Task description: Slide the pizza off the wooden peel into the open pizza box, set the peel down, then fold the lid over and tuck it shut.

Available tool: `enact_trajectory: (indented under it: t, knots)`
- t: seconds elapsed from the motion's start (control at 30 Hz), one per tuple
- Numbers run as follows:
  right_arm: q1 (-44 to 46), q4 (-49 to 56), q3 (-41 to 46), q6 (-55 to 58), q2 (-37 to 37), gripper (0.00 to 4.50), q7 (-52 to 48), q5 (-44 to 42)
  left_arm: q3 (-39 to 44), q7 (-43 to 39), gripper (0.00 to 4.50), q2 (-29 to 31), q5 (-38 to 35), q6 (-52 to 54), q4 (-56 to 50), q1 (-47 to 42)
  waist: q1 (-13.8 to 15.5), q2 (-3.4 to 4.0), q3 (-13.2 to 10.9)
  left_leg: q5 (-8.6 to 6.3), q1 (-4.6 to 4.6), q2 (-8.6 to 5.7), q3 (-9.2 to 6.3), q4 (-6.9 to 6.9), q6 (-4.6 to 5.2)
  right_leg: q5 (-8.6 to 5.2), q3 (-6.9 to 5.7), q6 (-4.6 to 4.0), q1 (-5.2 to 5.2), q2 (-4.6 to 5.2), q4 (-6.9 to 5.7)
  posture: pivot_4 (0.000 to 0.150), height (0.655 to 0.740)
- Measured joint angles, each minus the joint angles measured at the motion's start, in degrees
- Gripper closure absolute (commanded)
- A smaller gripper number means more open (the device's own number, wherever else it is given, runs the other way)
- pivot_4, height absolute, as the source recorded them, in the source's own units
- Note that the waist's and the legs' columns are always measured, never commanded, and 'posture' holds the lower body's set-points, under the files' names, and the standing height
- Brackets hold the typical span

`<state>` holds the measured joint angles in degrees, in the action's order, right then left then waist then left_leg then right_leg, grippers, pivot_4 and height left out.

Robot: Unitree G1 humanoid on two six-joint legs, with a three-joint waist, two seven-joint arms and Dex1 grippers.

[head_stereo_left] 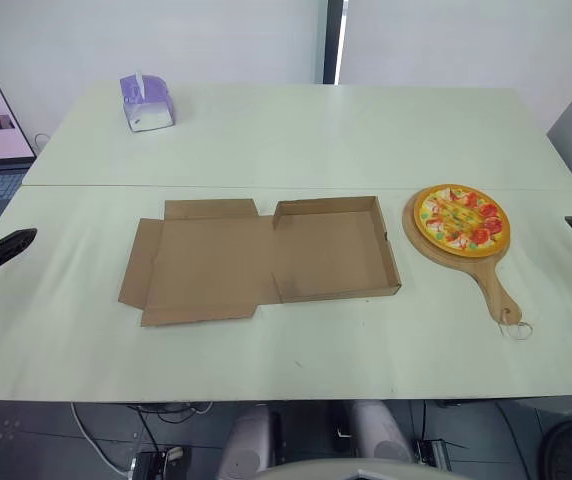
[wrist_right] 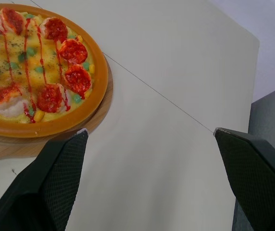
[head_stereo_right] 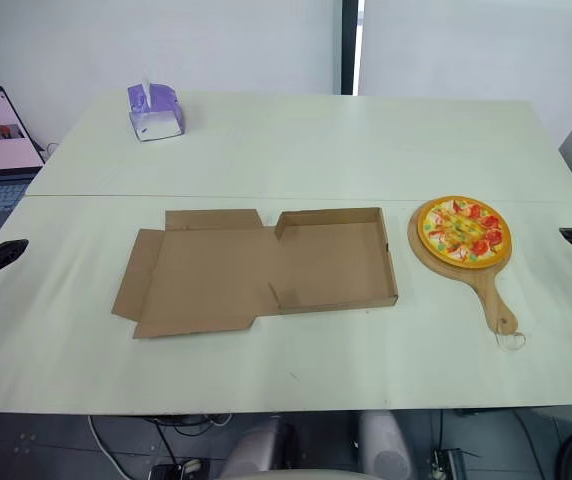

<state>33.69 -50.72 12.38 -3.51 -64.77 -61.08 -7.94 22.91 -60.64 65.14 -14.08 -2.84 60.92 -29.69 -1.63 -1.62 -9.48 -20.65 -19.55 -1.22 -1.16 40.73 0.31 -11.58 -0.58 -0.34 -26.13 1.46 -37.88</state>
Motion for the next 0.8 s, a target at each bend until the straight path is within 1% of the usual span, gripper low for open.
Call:
enact_trajectory:
  t: [0.23,0.8]
  knots:
    - [-0.26,1.41,0.06,1.69,0.0,0.0,0.4,-0.11,-0.14,2.52,0.02,-0.12,0.78,-0.97,0.47,-1.52,0.01,0.0,0.0,0.0,0.0,0.0,0.0,0.0,0.0,0.0,0.0,0.0,0.0,0.0,0.0,0.15,0.74]
    - [-3.85,5.25,1.15,2.42,-0.03,0.0,4.46,0.02,-1.15,4.49,0.02,-0.11,1.96,-2.61,1.72,-2.16,0.04,0.0,0.0,0.0,0.0,0.0,0.0,0.0,0.0,0.0,0.0,0.0,0.0,0.0,0.01,0.15,0.74]
